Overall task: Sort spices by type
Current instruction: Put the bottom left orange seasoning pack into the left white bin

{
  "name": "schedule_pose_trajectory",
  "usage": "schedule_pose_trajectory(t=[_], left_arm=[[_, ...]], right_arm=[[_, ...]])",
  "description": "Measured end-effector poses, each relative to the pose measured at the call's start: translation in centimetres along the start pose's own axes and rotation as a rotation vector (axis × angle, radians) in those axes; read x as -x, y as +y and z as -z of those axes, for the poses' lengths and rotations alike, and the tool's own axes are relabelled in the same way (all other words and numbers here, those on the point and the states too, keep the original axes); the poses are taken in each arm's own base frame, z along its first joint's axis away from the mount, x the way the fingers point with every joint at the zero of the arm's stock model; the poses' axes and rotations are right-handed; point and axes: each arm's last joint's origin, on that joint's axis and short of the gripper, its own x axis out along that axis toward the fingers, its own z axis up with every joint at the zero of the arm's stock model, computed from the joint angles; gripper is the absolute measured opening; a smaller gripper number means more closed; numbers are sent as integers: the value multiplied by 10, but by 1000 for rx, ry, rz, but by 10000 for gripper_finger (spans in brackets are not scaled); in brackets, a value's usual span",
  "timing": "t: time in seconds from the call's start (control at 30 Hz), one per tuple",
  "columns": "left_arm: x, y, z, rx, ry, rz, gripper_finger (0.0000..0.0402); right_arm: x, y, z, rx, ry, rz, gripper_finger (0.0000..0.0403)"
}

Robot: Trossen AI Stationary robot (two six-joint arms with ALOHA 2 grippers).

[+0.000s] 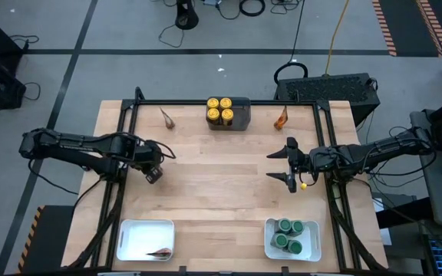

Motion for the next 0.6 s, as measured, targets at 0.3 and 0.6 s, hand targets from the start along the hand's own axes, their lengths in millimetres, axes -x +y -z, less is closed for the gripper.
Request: schedule_pose_trajectory(t=[0.3,0.6], left_arm=[[2,-1,0,-64,11,12,4],[41,-20,-10,-144,-37,196,2]], right_arm=[[0,0,0,0,0,0,292],[0,0,0,1,4,0,292]])
